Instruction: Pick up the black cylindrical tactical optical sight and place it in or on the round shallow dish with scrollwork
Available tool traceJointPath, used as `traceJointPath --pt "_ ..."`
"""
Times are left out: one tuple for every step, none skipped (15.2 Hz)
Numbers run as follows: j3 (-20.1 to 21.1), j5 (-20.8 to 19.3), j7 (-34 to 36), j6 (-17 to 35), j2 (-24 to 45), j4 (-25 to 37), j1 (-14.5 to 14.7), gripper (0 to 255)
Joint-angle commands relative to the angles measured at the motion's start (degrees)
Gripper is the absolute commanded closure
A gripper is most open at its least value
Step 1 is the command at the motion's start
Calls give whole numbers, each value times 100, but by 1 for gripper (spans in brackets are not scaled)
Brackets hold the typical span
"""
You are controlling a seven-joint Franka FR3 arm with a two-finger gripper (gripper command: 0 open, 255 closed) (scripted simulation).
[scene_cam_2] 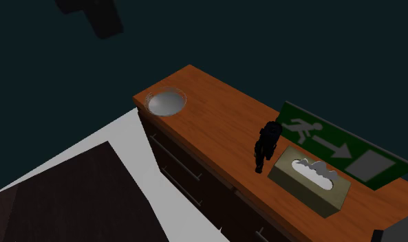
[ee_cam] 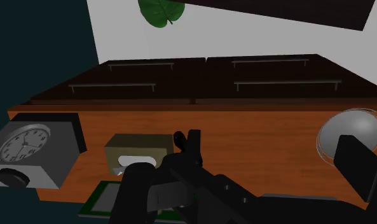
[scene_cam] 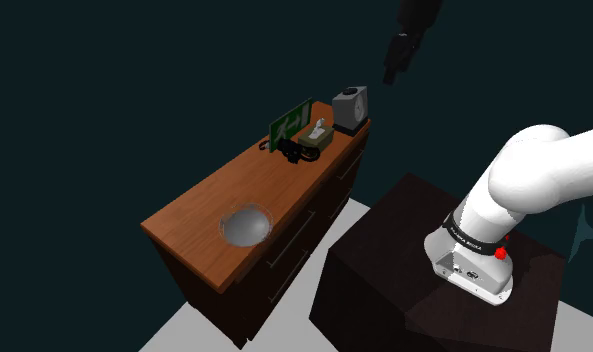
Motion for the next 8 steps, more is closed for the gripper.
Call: traceJointPath --pt "0 0 0 0 0 0 0 0" --pt "1 -15 -8 213 126 -78 -9 0" --pt "2 -30 -15 427 260 -148 -18 0" --pt "3 -46 -21 641 403 -210 -28 0" --pt "4 -63 -25 855 553 -263 -39 0" --pt "6 -81 -29 1068 712 -307 -50 0" --pt "8 -100 -32 1280 879 -343 -62 0" --pt "11 -120 -33 1490 1053 -370 -75 0"
